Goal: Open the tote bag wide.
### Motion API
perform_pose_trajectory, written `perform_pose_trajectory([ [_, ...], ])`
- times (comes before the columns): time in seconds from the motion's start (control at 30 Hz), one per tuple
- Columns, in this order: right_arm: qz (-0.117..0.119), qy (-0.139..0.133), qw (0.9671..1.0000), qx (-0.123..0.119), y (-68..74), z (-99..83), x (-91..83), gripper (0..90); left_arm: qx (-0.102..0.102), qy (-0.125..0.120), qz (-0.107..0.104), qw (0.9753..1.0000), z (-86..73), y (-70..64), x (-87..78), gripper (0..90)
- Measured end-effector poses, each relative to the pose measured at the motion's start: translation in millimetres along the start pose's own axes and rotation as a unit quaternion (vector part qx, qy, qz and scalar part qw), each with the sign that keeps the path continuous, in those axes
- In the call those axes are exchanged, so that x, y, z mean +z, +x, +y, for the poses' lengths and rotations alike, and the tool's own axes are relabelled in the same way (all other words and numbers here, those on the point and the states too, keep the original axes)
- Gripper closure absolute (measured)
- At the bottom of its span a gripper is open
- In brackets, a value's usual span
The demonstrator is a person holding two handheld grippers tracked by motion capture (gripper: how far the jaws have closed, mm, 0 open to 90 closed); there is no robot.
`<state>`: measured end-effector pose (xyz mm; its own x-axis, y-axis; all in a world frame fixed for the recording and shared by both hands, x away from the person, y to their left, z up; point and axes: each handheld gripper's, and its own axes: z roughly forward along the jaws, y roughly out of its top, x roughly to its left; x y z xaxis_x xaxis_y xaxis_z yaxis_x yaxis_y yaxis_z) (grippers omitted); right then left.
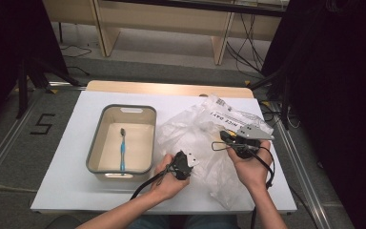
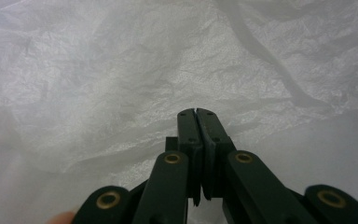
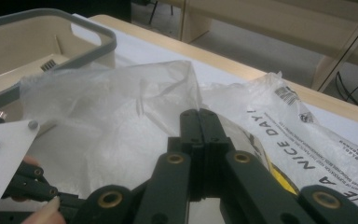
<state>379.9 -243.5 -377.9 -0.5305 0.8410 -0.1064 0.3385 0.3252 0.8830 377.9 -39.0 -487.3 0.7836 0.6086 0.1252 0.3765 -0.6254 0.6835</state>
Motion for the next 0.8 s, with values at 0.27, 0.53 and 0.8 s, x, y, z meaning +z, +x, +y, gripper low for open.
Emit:
perform_pose_trajectory([
  [0.27,-0.003,-0.01,0.9999,0.004,-1.2,2.2,0.0,90.0,0.001,0.001,0.002,1.0,-0.2,0.0,-0.6,86.9],
  [0.53,-0.013,-0.021,0.9996,0.01,-3.6,5.7,-1.7,90.0,-0.001,-0.001,0.002,1.0,-0.3,0.0,-0.2,86.2],
  [0.8,-0.024,-0.038,0.9989,0.012,-4.7,7.8,-4.4,90.0,0.0,-0.001,0.003,1.0,-0.3,-0.2,-0.2,85.9],
])
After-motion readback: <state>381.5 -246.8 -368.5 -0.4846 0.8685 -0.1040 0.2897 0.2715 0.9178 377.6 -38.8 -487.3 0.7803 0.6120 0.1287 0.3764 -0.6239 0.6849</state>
